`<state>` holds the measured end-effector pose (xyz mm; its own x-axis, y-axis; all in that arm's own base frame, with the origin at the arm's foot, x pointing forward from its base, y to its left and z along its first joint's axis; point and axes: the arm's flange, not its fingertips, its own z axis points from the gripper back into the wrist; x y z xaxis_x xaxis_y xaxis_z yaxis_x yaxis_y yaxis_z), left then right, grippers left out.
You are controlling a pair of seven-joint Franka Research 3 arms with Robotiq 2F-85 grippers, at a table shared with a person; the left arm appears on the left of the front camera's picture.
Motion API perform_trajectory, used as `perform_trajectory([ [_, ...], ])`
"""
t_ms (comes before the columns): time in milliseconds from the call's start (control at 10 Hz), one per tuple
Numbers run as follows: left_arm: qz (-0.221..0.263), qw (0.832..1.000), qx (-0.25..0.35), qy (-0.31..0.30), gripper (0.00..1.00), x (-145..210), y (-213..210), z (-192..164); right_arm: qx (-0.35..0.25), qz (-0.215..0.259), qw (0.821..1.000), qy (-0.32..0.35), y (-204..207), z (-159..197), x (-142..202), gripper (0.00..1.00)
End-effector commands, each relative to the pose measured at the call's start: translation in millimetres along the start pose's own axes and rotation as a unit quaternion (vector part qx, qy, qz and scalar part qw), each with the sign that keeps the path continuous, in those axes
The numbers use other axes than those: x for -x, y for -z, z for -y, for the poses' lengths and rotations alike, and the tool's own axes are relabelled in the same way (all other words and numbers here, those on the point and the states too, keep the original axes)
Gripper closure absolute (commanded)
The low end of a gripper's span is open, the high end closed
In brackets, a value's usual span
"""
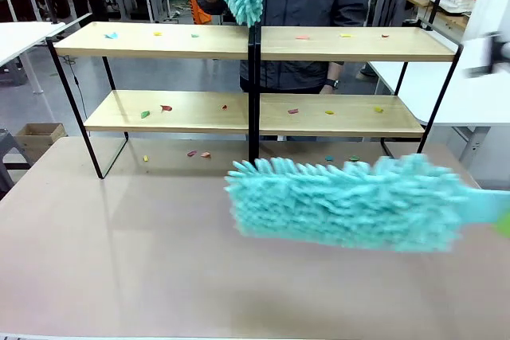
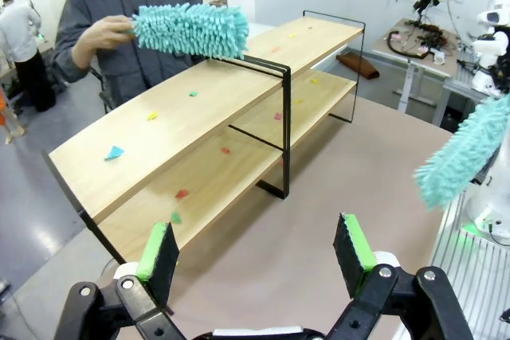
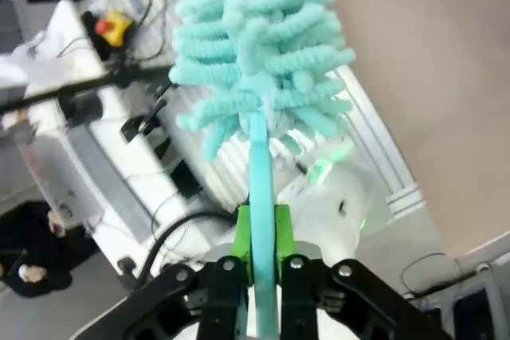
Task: Clean the shelves.
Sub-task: Clean a randomly selected level of the Shelf with the Duster.
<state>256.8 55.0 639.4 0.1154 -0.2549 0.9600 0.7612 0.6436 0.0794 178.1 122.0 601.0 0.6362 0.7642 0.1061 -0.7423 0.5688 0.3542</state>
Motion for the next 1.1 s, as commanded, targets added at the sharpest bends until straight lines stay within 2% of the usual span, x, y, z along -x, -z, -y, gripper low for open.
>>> perform_trajectory([
  [0, 0.001, 1.000, 0.003, 0.001, 0.00, 1, 1, 0, 0.010, 0.044, 0.999, 0.012, 38, -18, -45, 0.88],
  [200, 0.001, 1.000, 0.003, 0.001, 0.00, 1, 1, 0, 0.066, 0.091, 0.993, 0.038, 69, -49, -54, 0.88],
  [300, 0.001, 1.000, 0.003, 0.001, 0.00, 1, 1, 0, 0.137, 0.017, 0.988, 0.074, 55, -48, -37, 0.88],
  [400, 0.001, 1.000, 0.003, 0.001, 0.00, 1, 1, 0, 0.037, 0.056, 0.997, 0.022, 60, -33, -60, 0.88],
  [600, 0.001, 1.000, 0.003, 0.001, 0.00, 1, 1, 0, 0.037, 0.056, 0.997, 0.022, 60, -33, -60, 0.88],
  [700, 0.001, 1.000, 0.003, 0.001, 0.00, 1, 1, 0, 0.066, 0.049, 0.996, 0.028, 63, -44, -55, 0.88],
  [900, 0.001, 1.000, 0.003, 0.001, 0.00, 1, 1, 0, 0.087, 0.133, 0.986, 0.056, 82, -47, -106, 0.88],
  [1000, 0.001, 1.000, 0.003, 0.001, 0.00, 1, 1, 0, 0.107, 0.154, 0.978, 0.096, 93, -51, -131, 0.88],
])
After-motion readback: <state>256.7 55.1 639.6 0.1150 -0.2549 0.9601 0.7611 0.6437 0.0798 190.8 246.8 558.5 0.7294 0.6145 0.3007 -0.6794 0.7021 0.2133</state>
